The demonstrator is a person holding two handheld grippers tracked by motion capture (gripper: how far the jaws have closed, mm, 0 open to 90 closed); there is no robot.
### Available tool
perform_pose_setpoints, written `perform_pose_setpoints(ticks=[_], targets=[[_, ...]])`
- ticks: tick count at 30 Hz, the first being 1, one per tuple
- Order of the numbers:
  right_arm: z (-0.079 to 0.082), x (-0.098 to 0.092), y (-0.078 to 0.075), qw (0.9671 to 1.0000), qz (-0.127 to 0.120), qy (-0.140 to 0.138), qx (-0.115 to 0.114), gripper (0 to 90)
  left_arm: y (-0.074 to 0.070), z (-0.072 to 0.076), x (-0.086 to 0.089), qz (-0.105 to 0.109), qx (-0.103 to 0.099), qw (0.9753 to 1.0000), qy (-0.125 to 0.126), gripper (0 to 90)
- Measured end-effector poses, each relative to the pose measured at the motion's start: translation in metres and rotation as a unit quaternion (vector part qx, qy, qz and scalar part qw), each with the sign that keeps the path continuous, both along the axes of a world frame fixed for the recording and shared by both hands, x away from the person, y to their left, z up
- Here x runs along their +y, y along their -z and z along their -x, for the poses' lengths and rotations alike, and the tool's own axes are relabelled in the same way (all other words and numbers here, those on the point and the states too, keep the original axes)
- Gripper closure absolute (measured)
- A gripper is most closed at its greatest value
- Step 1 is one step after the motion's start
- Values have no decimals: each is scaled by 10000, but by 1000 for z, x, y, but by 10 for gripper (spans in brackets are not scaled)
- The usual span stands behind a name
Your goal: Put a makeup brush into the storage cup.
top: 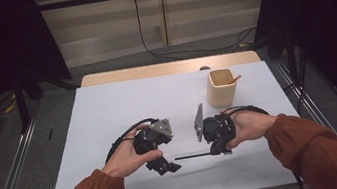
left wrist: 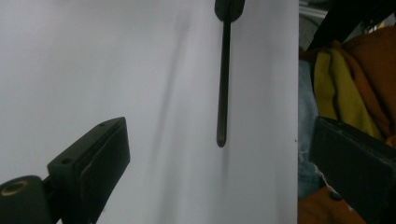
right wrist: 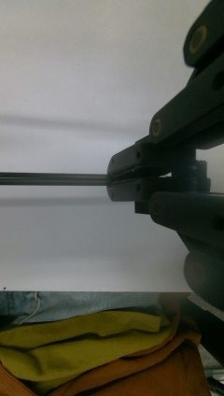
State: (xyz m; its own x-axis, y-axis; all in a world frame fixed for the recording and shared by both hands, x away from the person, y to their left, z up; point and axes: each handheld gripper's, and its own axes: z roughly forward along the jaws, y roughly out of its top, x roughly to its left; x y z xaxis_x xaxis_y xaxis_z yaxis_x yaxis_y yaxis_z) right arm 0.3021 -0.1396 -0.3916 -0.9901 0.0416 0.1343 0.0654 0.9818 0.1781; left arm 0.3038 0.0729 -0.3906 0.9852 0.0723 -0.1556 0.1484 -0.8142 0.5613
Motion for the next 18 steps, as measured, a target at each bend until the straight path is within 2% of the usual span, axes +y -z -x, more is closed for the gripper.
perform_pose_setpoints(ticks=[1,3,5,7,9,11,12,13,14,16,17,18], targets=[[0,0,0,10000,15,-5,7,860,0,0,0,0,0,10000,0,71],[0,0,0,10000,34,-34,9,860,2,1,-5,-164,-45,9999,-10,74],[0,1,0,10000,50,-32,-7,861,3,1,-6,-194,-34,9998,12,77],[0,1,0,10000,64,-59,-12,861,4,2,-8,-330,-4,9993,169,81],[0,1,0,10000,58,-63,3,860,3,4,-10,-449,-109,9989,123,128],[-1,1,0,9999,65,-91,-11,860,3,3,-10,-488,-34,9986,182,141],[-1,1,0,9999,63,-92,2,860,3,4,-11,-499,-119,9985,175,160],[-1,2,1,9999,53,-111,4,860,3,4,-11,-580,-149,9979,264,237],[-1,2,1,9999,53,-111,4,860,3,4,-11,-580,-149,9979,264,287],[-1,2,1,9999,41,-105,9,861,4,5,-11,-544,-110,9983,166,302],[0,2,0,9999,62,-83,23,860,4,4,-11,-528,-147,9984,144,342],[0,3,0,10000,60,-73,14,861,3,3,-12,-574,-102,9981,193,400]])
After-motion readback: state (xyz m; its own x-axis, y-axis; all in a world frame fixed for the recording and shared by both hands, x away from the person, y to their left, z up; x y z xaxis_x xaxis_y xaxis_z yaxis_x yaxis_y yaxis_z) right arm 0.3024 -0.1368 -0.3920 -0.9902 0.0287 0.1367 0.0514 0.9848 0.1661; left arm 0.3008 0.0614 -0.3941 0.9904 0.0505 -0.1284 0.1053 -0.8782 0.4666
